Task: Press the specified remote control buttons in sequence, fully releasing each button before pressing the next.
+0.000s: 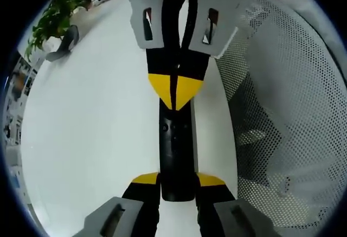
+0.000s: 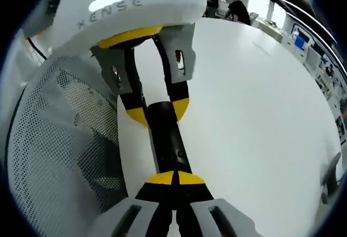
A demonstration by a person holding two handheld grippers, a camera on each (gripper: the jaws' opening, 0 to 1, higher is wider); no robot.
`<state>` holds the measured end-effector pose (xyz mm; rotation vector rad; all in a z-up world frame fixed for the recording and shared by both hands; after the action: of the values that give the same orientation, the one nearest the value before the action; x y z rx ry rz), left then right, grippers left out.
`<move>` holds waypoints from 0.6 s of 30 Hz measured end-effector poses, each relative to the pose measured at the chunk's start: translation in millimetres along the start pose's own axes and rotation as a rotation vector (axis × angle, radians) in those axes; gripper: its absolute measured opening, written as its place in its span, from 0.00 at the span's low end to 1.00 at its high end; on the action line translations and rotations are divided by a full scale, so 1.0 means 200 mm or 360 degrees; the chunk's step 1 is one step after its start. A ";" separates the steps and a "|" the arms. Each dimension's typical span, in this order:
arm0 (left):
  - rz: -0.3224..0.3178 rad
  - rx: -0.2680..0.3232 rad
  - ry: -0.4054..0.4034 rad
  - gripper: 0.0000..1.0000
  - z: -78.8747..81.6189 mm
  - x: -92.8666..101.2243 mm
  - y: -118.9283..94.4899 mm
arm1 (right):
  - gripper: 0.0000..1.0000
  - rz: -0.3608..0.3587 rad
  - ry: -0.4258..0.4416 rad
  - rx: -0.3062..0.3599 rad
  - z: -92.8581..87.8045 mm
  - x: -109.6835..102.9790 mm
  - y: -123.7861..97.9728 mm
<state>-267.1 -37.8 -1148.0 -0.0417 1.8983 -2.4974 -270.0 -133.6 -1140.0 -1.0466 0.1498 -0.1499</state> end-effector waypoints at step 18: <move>0.0005 -0.0011 0.0004 0.24 0.00 0.00 0.00 | 0.00 0.0002 -0.0217 0.0051 0.02 -0.02 0.01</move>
<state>-268.1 -37.9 -1148.1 -0.0357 1.9058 -2.4901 -273.9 -128.3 -1139.6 -1.0213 0.0244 -0.0791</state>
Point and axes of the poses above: the point that each gripper's makers call its tool centre point, and the gripper's own axes: y roughly forward along the fingers, x roughly to its right, z roughly out of its top, the point moved 5 cm from there along -y, roughly backward along the fingers, and after that the axes turned 4 degrees about -y, right-handed, at the moved point
